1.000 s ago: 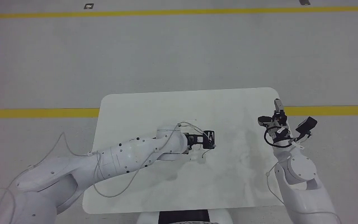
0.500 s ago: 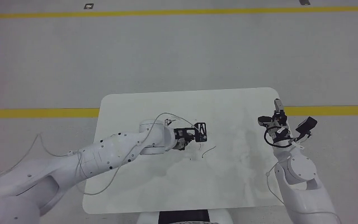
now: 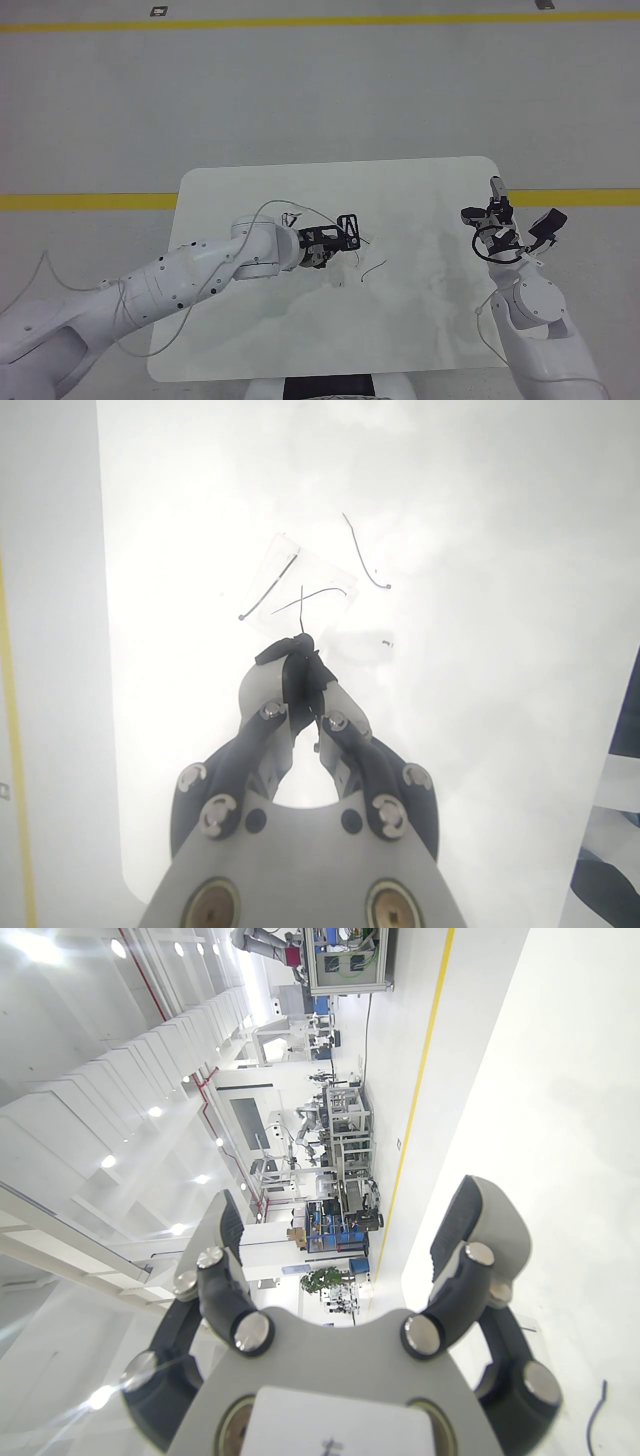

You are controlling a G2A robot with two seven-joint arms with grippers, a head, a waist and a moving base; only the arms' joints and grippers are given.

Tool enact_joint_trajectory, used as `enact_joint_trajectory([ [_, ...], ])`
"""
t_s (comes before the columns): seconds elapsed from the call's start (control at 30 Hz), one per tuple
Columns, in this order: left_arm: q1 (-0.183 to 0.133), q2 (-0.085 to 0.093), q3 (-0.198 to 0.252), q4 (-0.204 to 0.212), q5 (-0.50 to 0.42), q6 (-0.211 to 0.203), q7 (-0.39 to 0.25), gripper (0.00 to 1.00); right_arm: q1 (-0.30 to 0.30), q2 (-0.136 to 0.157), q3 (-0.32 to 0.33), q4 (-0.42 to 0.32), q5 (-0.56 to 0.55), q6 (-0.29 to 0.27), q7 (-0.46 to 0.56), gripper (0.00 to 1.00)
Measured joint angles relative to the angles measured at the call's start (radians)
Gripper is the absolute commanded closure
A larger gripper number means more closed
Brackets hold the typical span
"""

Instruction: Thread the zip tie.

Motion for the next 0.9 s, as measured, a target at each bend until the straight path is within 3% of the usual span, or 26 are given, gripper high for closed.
enact_joint_trajectory([
  [0.07, 0.011, 0.005, -0.021, 0.029, -0.016, 0.015, 0.02, 1.0, 0.0, 0.0, 0.0, 0.0, 0.0, 0.0, 0.0, 0.0],
  [0.13, 0.016, 0.015, -0.051, 0.046, -0.052, 0.002, 0.041, 1.0, 0.0, 0.0, 0.0, 0.0, 0.0, 0.0, 0.0, 0.0],
  [0.23, 0.03, 0.046, -0.11, 0.06, -0.096, -0.016, 0.064, 1.0, 0.0, 0.0, 0.0, 0.0, 0.0, 0.0, 0.0, 0.0],
  [0.43, 0.085, 0.128, -0.229, 0.037, -0.172, -0.016, 0.143, 1.0, 0.0, 0.0, 0.0, 0.0, 0.0, 0.0, 0.0, 0.0],
  [0.57, 0.14, 0.191, -0.299, 0.008, -0.25, -0.016, 0.233, 1.0, 0.0, 0.0, 0.0, 0.0, 0.0, 0.0, 0.0, 0.0],
  [0.77, 0.211, 0.277, -0.366, -0.031, -0.366, -0.016, 0.381, 1.0, 0.0, 0.0, 0.0, 0.0, 0.0, 0.0, 0.0, 0.0],
  [0.9, 0.246, 0.327, -0.382, -0.069, -0.438, -0.016, 0.475, 1.0, 0.0, 0.0, 0.0, 0.0, 0.0, 0.0, 0.0, 0.0],
])
